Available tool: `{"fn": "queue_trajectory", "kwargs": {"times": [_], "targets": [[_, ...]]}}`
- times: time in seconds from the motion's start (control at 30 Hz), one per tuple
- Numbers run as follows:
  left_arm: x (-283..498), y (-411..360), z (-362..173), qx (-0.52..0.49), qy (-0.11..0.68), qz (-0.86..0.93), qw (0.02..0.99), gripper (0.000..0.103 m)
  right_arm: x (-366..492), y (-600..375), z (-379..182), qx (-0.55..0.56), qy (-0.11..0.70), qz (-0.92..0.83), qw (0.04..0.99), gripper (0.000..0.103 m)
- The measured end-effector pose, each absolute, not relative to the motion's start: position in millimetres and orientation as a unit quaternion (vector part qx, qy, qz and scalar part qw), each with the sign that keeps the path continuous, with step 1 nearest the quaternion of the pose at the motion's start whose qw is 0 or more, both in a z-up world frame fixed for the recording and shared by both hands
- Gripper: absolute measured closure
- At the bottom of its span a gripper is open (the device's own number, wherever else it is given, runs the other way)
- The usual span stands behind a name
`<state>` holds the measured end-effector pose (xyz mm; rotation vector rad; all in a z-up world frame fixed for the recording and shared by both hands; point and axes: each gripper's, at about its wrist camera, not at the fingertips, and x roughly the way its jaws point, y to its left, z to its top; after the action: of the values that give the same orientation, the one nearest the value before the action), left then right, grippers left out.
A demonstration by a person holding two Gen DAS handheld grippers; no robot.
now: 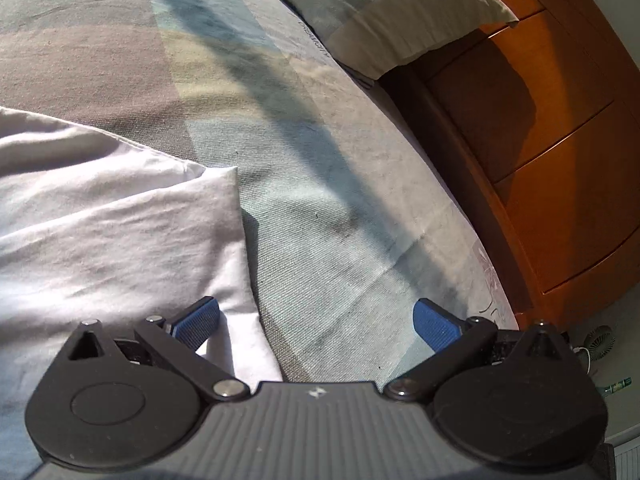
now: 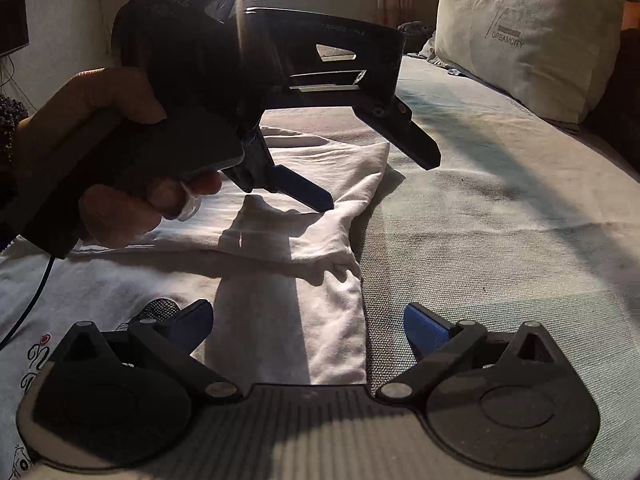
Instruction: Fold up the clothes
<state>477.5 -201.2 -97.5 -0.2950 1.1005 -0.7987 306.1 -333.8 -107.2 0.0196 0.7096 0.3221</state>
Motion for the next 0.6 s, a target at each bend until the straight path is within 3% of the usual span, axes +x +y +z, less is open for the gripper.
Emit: {"fn": "queue_trajectory", "kwargs": {"times": [0.6], "targets": [[512.0, -226.9, -79.3, -0.1, 0.493, -0.337, 0.796, 0.001, 307.4, -346.1, -106.7, 0.046, 0.344, 0.158, 0.924, 0.0]]}}
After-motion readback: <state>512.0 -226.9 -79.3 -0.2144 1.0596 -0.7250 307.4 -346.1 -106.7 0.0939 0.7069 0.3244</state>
